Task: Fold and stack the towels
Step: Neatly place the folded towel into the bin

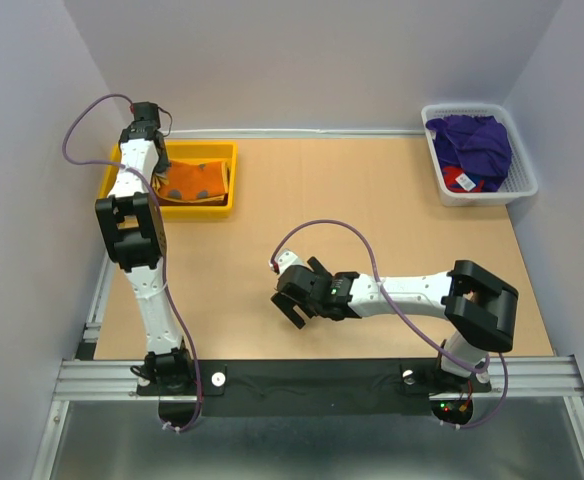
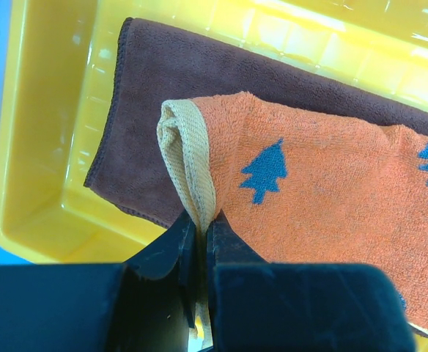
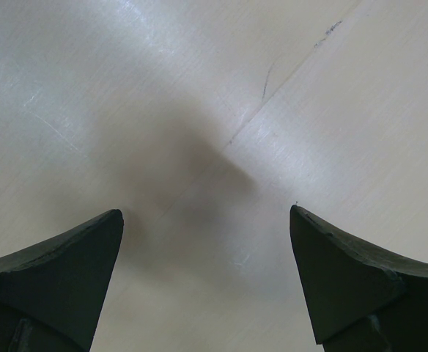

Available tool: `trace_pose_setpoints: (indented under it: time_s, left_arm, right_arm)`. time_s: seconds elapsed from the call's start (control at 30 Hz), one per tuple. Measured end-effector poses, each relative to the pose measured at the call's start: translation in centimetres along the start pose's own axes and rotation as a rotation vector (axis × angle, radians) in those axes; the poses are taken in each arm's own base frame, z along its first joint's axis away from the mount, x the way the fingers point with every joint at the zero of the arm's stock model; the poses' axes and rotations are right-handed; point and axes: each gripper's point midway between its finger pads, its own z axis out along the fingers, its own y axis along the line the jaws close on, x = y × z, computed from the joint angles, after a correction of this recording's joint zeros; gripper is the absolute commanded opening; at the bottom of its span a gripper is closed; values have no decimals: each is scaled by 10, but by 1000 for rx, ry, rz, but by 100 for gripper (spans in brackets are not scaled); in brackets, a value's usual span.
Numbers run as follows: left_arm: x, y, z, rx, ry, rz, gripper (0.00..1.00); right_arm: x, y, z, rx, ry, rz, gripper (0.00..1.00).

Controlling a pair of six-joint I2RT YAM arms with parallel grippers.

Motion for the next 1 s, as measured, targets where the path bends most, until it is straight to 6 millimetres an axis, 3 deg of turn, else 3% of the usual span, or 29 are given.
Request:
trace_pose_setpoints:
  time_s: [0.53,0.67,0.7,0.77,0.8,1.0]
  left_arm:
    - [-5,9,12,-69,-31,-8,17]
    - [3,11,20,-97,-9,-10,48]
    - [5,14,22,-117,-3,-16,64]
    - [8,19,22,-147,6,-22,77]
    - [9,22,21,-164,8,-27,89]
    - [12,35,16,-236,20,-71,93]
  right_arm:
    - [0,0,0,0,1,0,100]
    - [0,0,1,0,2,-1,100]
    - [0,0,1,0,2,-1,100]
    - [0,1,1,1,4,-2,100]
    - [1,0,1,1,4,-2,100]
    - [-2,-10,3,41,-2,11,100]
